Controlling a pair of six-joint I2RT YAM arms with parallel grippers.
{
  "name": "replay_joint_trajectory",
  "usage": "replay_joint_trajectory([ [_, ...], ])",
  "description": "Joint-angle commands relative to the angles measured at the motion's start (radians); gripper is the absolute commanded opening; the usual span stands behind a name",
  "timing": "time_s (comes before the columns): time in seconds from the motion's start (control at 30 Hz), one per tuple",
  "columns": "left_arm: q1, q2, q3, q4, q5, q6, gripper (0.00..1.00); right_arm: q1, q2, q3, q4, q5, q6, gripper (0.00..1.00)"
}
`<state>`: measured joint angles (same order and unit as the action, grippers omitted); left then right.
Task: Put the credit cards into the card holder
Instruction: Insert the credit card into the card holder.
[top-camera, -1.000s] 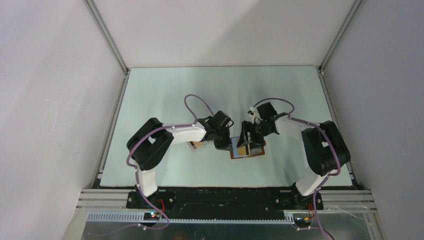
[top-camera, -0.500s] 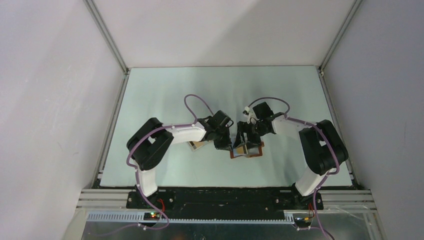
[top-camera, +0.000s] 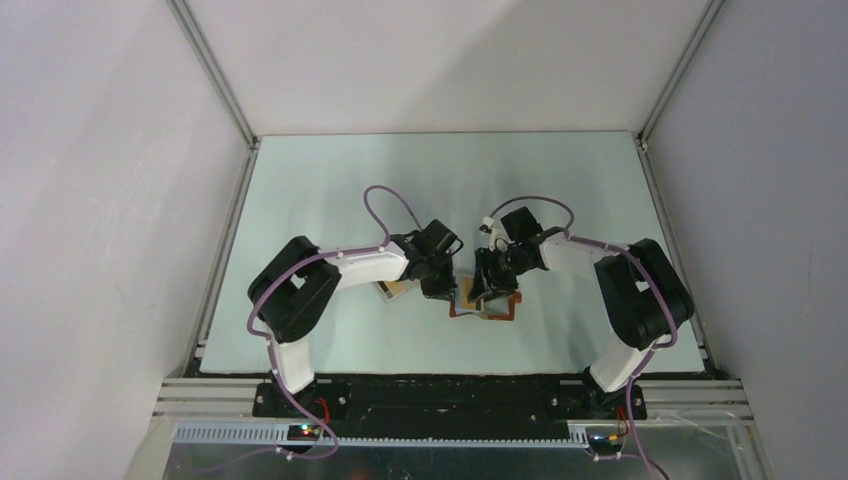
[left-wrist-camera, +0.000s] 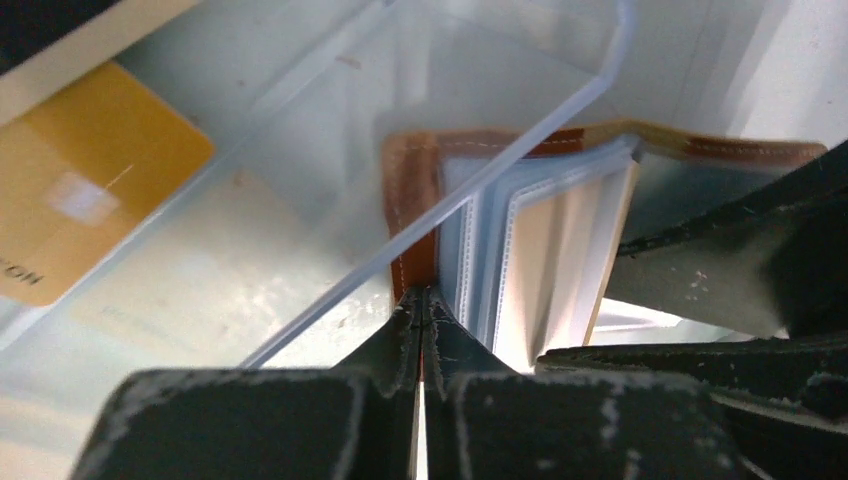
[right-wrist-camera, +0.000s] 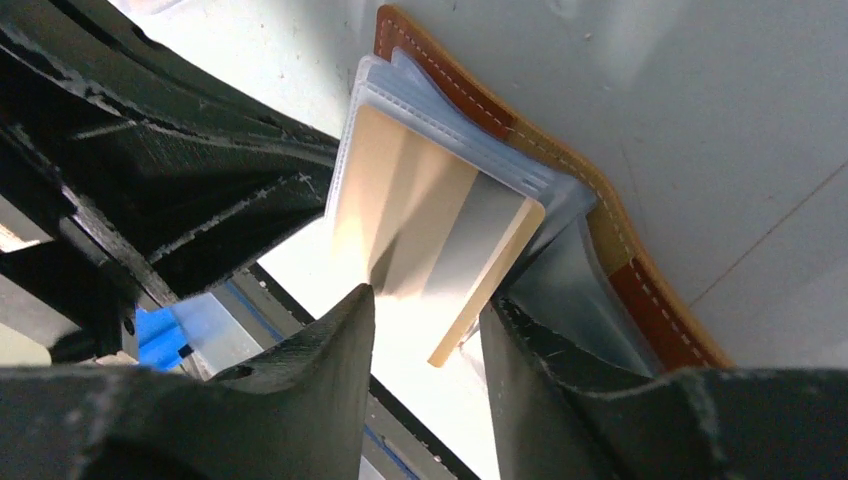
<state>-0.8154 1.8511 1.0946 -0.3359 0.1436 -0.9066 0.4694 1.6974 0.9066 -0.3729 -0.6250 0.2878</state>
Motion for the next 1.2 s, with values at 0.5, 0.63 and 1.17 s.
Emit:
replay_joint_trajectory([
  [0.5, 0.005, -0.082, -0.008, -0.211, -0.123, 0.075, 0.03, 0.051, -0.041, 0.009, 0.085, -0.102, 0.089, 0.54],
  [0.63, 0.019, -0.138, -0.032, -0.213, -0.115, 0.062, 0.13, 0.051, -0.068, 0.009, 0.026, -0.049, 0.082, 0.6],
  [1.17, 0.053, -0.224, -0.023, -0.153, -0.026, 0.08, 0.37, 0.05, -0.05, 0.006, 0.013, -0.045, 0.1, 0.54],
])
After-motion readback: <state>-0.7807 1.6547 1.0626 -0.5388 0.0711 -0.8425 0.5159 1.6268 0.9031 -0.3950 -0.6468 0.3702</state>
